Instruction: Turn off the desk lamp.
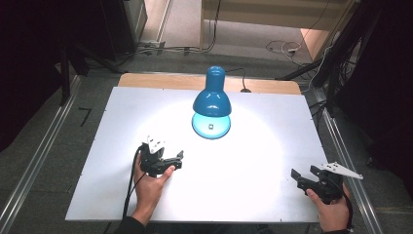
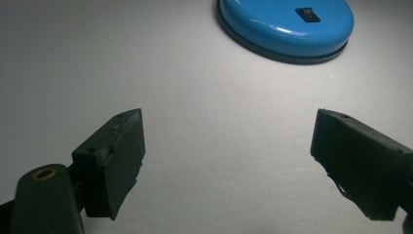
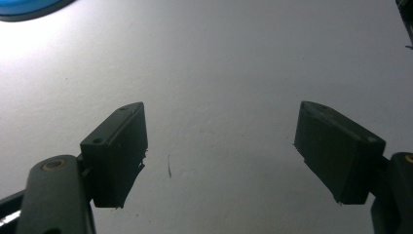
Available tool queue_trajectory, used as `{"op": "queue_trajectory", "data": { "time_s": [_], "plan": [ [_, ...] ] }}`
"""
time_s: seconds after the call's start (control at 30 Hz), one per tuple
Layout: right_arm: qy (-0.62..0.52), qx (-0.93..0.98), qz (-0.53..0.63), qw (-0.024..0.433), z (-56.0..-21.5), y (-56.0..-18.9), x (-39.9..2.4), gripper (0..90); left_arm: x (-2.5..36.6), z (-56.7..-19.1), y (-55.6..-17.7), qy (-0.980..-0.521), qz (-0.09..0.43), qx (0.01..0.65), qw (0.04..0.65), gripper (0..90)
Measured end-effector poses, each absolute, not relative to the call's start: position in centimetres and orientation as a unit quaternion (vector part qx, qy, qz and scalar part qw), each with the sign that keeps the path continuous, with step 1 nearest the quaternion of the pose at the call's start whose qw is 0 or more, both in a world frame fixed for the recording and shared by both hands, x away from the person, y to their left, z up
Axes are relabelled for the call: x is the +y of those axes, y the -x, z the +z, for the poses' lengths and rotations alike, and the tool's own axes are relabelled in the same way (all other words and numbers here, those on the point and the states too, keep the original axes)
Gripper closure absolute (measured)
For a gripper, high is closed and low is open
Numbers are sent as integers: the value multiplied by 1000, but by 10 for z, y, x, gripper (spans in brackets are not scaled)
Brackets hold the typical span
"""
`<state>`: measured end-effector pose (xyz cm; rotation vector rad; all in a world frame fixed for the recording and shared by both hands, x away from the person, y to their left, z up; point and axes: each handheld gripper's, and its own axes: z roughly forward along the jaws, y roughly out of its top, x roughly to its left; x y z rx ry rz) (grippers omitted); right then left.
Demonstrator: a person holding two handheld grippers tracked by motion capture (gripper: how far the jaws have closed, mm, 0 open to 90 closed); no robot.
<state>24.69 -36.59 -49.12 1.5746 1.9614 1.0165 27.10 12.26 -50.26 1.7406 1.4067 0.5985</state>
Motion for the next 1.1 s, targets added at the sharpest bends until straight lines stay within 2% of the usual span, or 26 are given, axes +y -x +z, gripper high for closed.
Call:
{"op": "queue_trajectory", "data": {
  "time_s": [1.1],
  "plan": [
    [-568, 707, 366, 209, -492, -248, -366, 185, 85, -497, -288, -705, 236, 530, 409, 150]
  ]
}}
